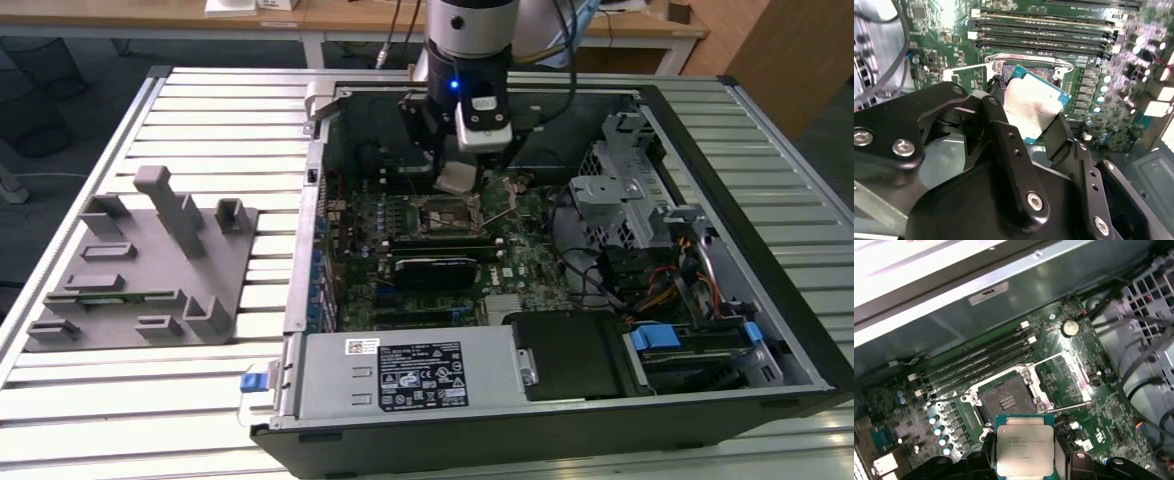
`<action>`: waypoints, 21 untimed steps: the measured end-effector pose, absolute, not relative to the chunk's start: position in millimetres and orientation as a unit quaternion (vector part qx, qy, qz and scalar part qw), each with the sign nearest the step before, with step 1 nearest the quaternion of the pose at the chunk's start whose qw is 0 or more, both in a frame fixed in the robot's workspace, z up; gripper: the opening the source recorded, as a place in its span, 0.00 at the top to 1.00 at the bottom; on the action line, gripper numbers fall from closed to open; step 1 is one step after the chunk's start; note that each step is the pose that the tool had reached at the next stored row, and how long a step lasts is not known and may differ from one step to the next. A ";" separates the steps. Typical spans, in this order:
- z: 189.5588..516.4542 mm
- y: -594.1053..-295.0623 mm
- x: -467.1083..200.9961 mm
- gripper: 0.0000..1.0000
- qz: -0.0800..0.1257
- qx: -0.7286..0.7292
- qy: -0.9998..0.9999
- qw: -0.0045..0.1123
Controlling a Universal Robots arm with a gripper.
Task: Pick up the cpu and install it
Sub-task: 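Place the cpu into insertion slot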
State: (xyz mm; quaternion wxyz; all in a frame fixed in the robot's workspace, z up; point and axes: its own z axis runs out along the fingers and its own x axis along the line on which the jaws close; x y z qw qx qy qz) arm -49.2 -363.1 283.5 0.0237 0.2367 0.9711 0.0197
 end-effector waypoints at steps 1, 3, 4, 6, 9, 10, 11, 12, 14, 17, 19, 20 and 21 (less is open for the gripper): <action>283.4 -363.1 -49.2 0.45 0.020 0.245 0.969 0.024; 283.2 -363.0 -49.2 0.45 0.019 0.263 0.964 0.024; 283.1 -363.1 -49.2 0.45 0.019 0.272 0.962 0.024; 283.0 -363.1 -49.2 0.45 0.018 0.290 0.957 0.025; 282.7 -363.1 -49.2 0.45 0.018 0.315 0.949 0.025; 282.6 -363.1 -49.2 0.45 0.017 0.324 0.945 0.025; 282.5 -363.0 -49.2 0.45 0.017 0.333 0.943 0.026; 282.4 -363.0 -49.2 0.45 0.017 0.341 0.939 0.026; 282.2 -363.0 -49.2 0.45 0.017 0.358 0.933 0.026; 281.9 -363.0 -49.2 0.45 0.016 0.384 0.923 0.026; 281.7 -363.0 -49.2 0.45 0.015 0.400 0.916 0.027; 281.5 -363.0 -49.2 0.45 0.015 0.409 0.912 0.027; 281.4 -363.1 -49.2 0.45 0.015 0.417 0.908 0.027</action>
